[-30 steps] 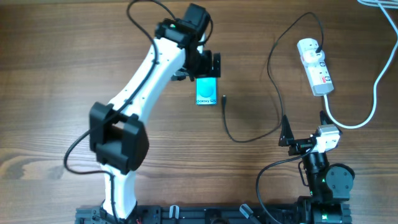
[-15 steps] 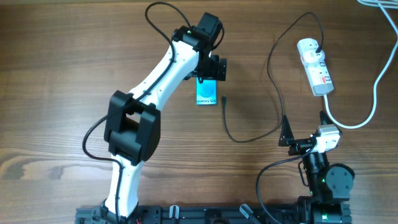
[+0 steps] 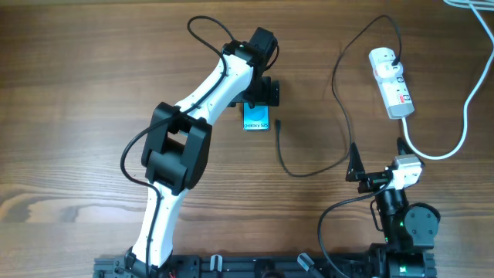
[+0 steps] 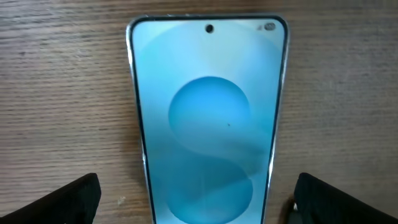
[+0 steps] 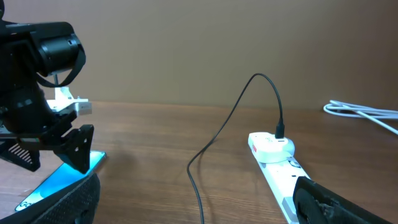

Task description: Plug charger to phone and switch on socket

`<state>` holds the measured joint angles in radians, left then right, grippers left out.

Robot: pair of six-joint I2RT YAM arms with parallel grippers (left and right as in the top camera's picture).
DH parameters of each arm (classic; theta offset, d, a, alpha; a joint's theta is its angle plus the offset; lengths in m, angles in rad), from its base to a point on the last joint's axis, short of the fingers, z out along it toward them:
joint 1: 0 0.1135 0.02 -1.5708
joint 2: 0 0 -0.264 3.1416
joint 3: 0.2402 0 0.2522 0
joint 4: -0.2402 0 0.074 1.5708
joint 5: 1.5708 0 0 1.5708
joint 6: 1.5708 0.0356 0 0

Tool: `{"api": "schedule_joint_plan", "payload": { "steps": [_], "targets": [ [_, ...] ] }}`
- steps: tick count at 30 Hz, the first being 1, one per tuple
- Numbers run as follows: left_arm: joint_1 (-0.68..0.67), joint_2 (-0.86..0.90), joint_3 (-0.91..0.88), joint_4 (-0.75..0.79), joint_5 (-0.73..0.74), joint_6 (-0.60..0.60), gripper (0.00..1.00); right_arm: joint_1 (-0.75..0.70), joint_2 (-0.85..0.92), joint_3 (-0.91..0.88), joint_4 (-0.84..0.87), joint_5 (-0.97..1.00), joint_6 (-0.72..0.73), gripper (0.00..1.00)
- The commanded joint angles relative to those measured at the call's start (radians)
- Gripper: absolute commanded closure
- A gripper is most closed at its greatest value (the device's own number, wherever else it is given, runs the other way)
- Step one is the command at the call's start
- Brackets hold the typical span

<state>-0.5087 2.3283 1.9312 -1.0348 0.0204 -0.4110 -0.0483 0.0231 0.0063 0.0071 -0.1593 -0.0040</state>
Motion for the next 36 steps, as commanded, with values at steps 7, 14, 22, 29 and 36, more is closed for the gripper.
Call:
{"api": "schedule_joint_plan", "payload": {
  "steps": [7, 14, 22, 29, 36],
  "targets": [
    [-0.035, 0.018, 0.019, 0.009, -0.092, -0.097, 0.0, 0.006, -0.002, -0.001, 0.003, 0.008, 0.011, 0.0],
    [-0.037, 0.031, 0.019, 0.027, -0.093, -0.099, 0.0, 0.006, -0.002, -0.001, 0.003, 0.008, 0.01, 0.0],
    [-0.043, 0.092, 0.018, 0.015, -0.093, -0.099, 0.0, 0.006, -0.002, -0.001, 0.003, 0.008, 0.01, 0.0],
    [-0.044, 0.102, 0.018, 0.01, -0.098, -0.098, 0.0, 0.006, -0.003, -0.001, 0.003, 0.008, 0.011, 0.0],
    [-0.044, 0.102, 0.018, 0.01, -0.101, -0.092, 0.0, 0.006, -0.002, -0.001, 0.003, 0.008, 0.01, 0.0]
  ]
}}
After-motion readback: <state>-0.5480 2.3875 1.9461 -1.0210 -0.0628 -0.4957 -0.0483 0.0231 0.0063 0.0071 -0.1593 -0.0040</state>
